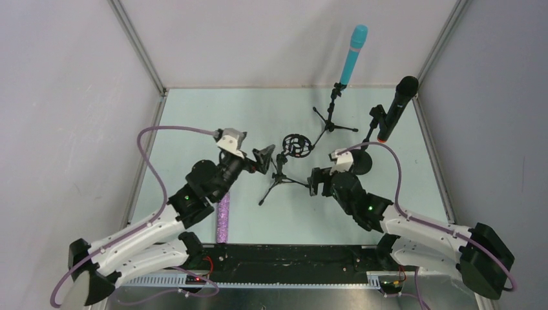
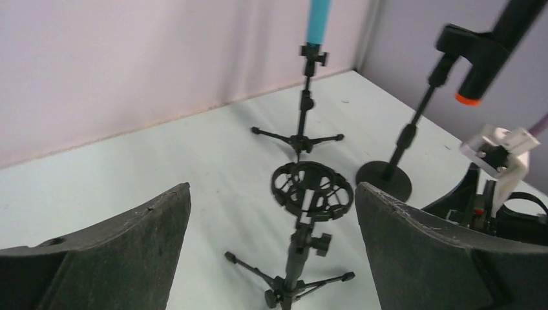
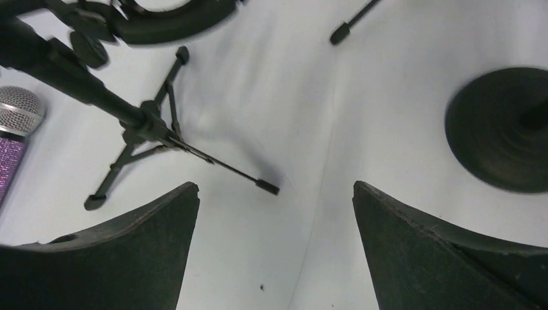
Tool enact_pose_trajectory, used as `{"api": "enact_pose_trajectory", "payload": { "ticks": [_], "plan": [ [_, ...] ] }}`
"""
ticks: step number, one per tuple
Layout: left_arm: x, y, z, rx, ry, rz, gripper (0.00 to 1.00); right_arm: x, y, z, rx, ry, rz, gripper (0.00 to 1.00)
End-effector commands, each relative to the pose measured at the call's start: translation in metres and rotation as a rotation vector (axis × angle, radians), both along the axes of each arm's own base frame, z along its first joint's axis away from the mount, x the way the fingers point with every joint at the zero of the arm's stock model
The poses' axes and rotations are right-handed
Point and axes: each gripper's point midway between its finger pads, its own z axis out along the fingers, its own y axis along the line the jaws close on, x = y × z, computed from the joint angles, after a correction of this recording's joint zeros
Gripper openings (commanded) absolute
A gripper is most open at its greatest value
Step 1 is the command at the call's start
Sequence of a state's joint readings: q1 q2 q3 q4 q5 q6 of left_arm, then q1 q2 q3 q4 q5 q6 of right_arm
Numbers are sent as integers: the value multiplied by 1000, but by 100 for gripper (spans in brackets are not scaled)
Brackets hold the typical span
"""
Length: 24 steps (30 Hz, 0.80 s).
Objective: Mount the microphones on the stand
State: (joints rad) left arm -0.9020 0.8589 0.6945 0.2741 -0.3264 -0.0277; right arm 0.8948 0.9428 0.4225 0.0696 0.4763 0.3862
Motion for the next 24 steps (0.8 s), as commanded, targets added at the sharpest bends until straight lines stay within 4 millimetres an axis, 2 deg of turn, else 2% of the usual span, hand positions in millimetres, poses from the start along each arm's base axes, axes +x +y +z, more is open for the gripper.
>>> {"api": "enact_pose_trajectory", "payload": {
  "ticks": [1, 2, 3, 4, 5, 6, 7, 8, 9, 11, 16, 24],
  "plan": [
    [12, 48, -26, -69, 106, 224, 100, 26, 25, 48, 33, -117, 27, 92],
    [12, 56, -35, -80, 146, 255, 100, 31, 26, 45, 12, -115, 25, 93],
    [13, 62, -44, -76, 172, 282, 100, 36, 29, 52, 15, -127, 21, 93],
    [12, 69, -55, -76, 216, 309, 100, 43, 29, 48, -5, -122, 14, 93],
    [12, 74, -64, -69, 240, 330, 100, 49, 31, 56, 1, -131, 6, 93],
    [10, 78, -78, -52, 282, 349, 100, 55, 29, 50, -19, -116, 0, 94],
    [9, 81, -86, -39, 304, 361, 100, 65, 29, 58, -12, -125, -15, 94],
    [7, 85, -99, -20, 341, 376, 100, 69, 30, 53, -26, -111, -10, 94],
    [6, 87, -106, -11, 359, 385, 100, 77, 28, 59, -21, -116, -24, 94],
    [2, 90, -123, -1, 405, 398, 100, 88, 29, 56, -36, -104, -28, 94],
    [-3, 96, -158, -51, 510, 444, 100, 96, 30, 62, -42, -120, -23, 94],
    [-8, 102, -186, -37, 599, 479, 100, 92, 24, 55, -51, -82, -39, 94]
  ]
}}
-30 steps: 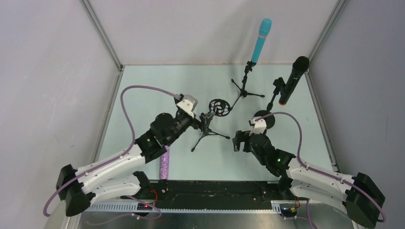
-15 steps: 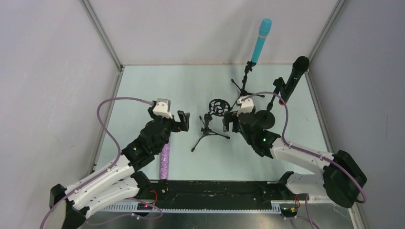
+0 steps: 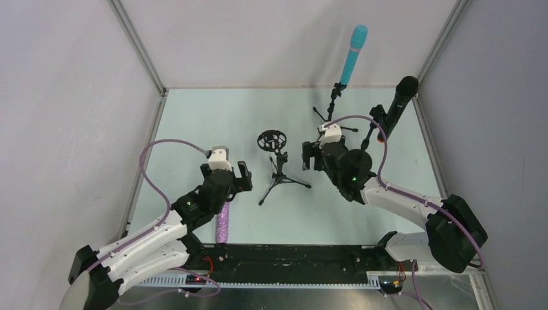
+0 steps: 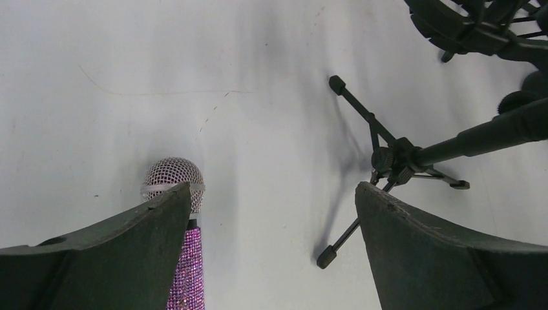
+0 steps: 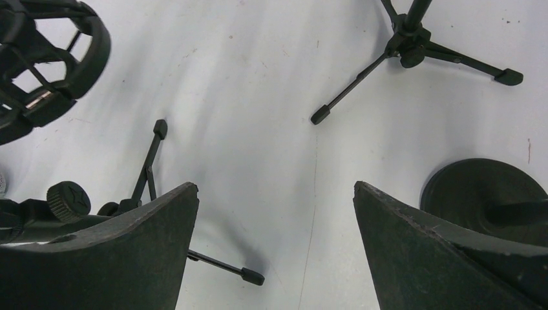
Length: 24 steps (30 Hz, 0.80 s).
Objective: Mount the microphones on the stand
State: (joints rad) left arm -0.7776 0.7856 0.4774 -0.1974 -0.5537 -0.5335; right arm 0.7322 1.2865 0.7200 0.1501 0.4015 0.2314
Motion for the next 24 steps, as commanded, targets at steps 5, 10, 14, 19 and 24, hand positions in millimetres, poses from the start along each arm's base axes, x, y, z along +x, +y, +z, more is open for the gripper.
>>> {"api": "enact_pose_trajectory", "payload": {
  "ticks": [5, 10, 14, 19, 24],
  "plan": [
    [4, 10, -14, -32, 49, 84, 100, 0, 7, 17, 38, -5, 8, 94],
    [22, 19, -17, 3, 73, 162, 100, -6, 7, 24, 51, -11, 8, 95],
    [45, 6, -1, 50, 73, 132, 100, -15, 4, 34, 57, -20, 12, 95],
    [74, -20, 24, 62, 42, 83, 100, -28, -5, 36, 55, -22, 8, 95],
    [92, -38, 24, 90, 56, 46, 100, -41, -19, 34, 59, -11, -6, 95]
  ]
}}
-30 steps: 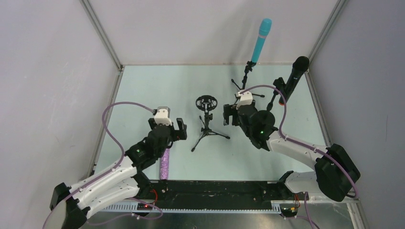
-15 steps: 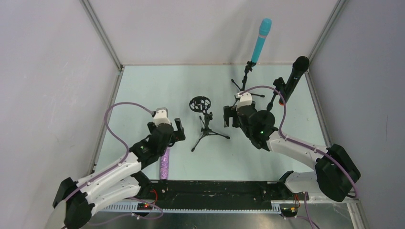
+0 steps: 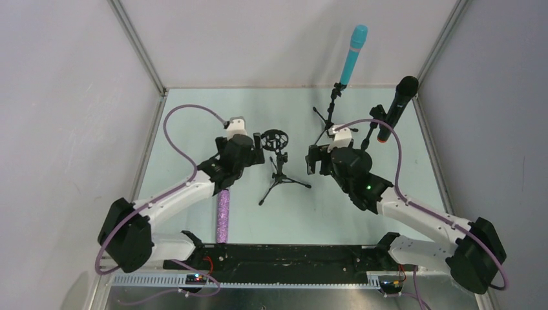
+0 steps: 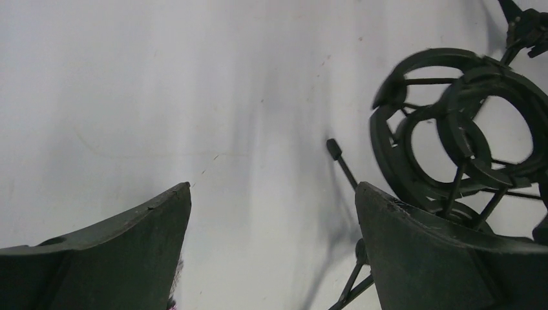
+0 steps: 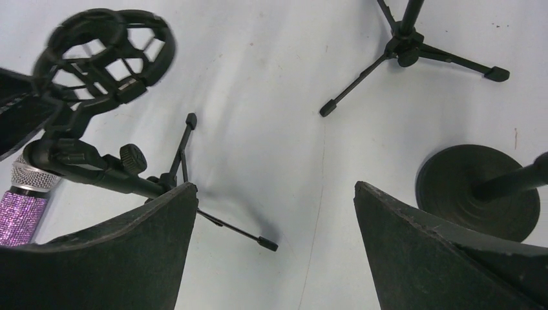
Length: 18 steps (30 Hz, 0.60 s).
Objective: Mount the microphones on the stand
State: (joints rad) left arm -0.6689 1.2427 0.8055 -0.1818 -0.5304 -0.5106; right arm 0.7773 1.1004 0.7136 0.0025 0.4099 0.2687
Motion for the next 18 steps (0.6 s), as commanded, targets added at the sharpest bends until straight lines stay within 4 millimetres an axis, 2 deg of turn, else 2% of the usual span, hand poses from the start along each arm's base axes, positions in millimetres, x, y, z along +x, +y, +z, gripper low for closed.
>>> {"api": "enact_pose_trajectory", "payload": {
  "ticks": [1, 4, 7, 13, 18],
  "plan": [
    [19, -17, 14, 1, -29, -44, 100, -11, -14, 1, 10, 2, -31, 95],
    [23, -24, 13, -1, -24, -63, 100, -14, -17, -1, 9, 4, -36, 95],
    [22, -21, 12, 5, -25, -57, 100, -16, -19, -2, 5, 7, -37, 95],
    [8, -1, 11, 19, -39, -17, 100, -15, -17, -5, 4, 11, -30, 95],
    [-12, 19, -1, 39, -7, 5, 100, -13, -8, -10, 2, 14, -5, 95]
  ]
}}
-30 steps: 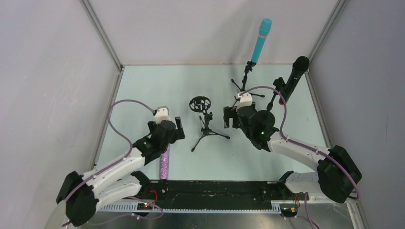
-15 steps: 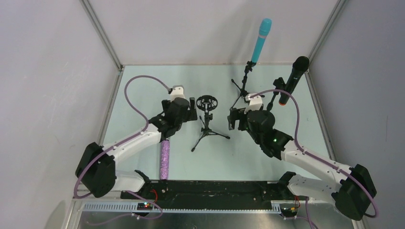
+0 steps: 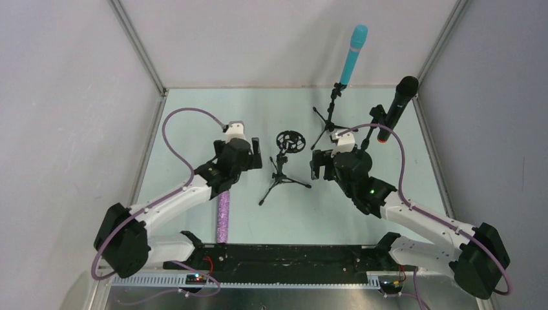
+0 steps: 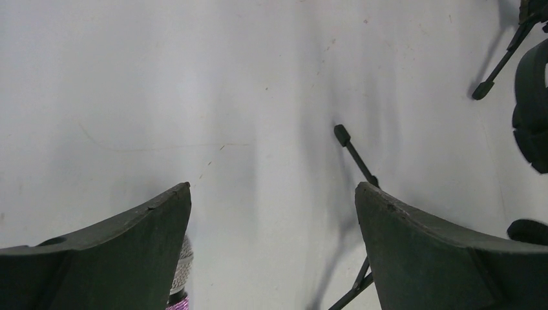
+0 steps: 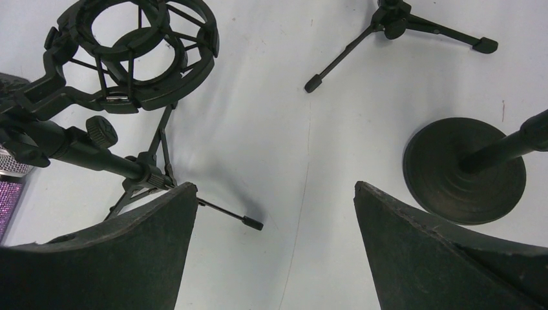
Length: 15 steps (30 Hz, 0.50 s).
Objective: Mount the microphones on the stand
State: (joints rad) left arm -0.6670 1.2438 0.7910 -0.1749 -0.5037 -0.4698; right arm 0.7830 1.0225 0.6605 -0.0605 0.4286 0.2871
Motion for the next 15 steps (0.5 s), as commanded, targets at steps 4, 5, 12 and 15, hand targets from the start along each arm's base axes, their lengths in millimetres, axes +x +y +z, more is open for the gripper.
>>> {"api": "enact_pose_trajectory", "payload": {
  "ticks": [4, 5, 12, 15],
  "plan": [
    [-31, 36, -12, 21, 28, 77, 100, 2, 12, -2, 16, -5, 27, 95],
    [-36, 40, -16, 21, 44, 88, 100, 2, 13, -3, 18, -3, 30, 95],
    [-73, 65, -51, 55, 160, 127, 100, 1, 17, -10, 7, 19, 44, 95],
    [-84, 74, -64, 70, 200, 157, 100, 0, 18, -13, 7, 28, 45, 95]
  ]
}}
